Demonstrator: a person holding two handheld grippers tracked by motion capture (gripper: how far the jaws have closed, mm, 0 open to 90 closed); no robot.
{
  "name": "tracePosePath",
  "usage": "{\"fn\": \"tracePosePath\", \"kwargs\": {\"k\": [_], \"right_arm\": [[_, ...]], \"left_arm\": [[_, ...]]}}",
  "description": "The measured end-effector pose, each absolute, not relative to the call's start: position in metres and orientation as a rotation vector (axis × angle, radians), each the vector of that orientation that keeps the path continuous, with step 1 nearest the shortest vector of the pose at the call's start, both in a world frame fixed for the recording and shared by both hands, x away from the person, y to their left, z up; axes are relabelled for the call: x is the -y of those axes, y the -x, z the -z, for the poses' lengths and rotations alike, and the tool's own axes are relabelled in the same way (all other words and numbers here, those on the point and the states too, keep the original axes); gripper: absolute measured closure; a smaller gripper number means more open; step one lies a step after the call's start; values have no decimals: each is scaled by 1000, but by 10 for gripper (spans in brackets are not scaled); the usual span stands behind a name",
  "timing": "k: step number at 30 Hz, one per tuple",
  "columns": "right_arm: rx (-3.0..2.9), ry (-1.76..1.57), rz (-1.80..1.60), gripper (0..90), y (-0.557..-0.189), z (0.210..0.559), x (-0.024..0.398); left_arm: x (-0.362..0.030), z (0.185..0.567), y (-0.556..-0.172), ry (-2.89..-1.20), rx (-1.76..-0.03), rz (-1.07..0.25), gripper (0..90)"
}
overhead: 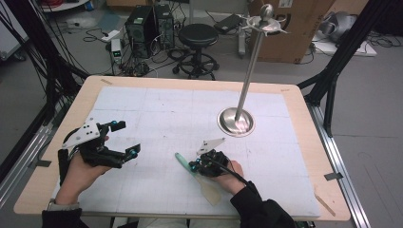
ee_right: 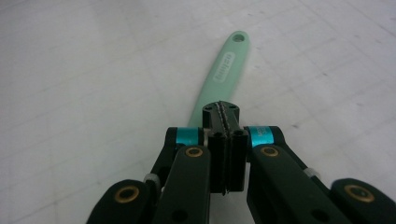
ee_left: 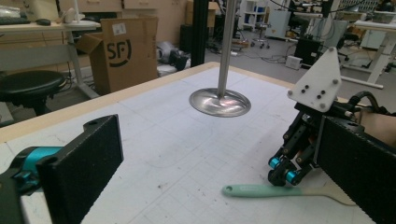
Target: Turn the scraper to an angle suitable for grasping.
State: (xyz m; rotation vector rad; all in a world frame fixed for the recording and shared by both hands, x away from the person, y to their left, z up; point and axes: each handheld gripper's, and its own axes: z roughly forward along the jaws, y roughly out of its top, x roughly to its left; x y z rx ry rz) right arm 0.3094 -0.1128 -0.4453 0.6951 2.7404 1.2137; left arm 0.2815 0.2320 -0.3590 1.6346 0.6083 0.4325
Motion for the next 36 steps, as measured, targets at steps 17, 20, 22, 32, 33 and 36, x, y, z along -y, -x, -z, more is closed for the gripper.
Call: {"fn": "tracePosePath", "kwargs": {"k": [17, 20, 22, 32, 33, 36], "right_arm": [[-2860, -460, -1180, 900, -281, 442, 73], [-2846, -436, -1184, 900, -279, 440, 73], [-2827, -420, -1214, 900, -278, 434, 74], [-2801, -377, -1339, 802, -273, 406, 92], [-2790, -371, -1350, 782, -272, 405, 93], [-2791, -372, -1365, 688, -271, 402, 98]], "left_arm": [[-237, 359, -279, -1621, -616, -438, 18], [-238, 358, -278, -1617, -609, -442, 17], [-240, 357, -278, -1611, -608, -446, 18], [-240, 356, -277, -1611, -604, -443, 18], [-240, 356, -277, -1613, -603, -443, 18], [-240, 356, -277, -1616, -608, -439, 18]]}}
